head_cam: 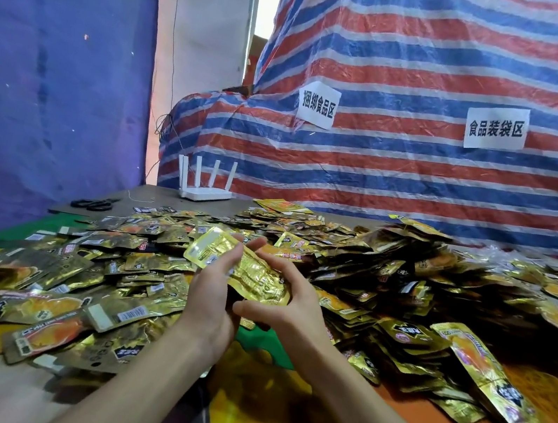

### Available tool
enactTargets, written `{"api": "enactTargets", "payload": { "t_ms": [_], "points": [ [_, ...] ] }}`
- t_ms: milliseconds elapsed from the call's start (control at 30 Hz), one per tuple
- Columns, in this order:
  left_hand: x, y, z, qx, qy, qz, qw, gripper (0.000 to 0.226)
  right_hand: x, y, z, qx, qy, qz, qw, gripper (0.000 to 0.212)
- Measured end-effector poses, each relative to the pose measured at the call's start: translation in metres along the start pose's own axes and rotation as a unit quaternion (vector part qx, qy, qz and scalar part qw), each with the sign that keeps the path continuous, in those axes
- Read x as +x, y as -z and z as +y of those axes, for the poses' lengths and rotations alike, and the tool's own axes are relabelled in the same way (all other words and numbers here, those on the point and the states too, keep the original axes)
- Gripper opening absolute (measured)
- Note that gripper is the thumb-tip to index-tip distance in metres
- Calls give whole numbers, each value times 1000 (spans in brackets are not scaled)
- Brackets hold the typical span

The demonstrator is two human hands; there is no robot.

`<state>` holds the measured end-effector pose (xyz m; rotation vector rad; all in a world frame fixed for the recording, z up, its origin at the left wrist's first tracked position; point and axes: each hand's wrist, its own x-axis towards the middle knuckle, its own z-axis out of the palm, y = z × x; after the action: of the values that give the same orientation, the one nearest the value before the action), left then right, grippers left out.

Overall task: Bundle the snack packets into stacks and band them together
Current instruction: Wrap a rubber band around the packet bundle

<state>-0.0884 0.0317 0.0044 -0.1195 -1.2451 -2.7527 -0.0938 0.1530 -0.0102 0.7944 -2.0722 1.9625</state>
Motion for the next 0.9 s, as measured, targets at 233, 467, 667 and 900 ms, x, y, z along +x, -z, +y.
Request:
{"api": "enactTargets", "payload": {
  "t_ms": [233,467,667,900],
  "points": [
    [3,7,2,-36,21,-30,999,41,7,9,-2,71,-48,1,996,38],
    [-4,-1,-5,18,29,-88,996,31,6,14,-5,56,-87,46,994,31],
    [0,4,-2,-5,18,-104,994,31,6,16,-12,56,-129,-10,990,48],
    [-1,6,-4,41,30,-52,997,38,5,27,-16,97,-159,-94,978,30]
  ]
}}
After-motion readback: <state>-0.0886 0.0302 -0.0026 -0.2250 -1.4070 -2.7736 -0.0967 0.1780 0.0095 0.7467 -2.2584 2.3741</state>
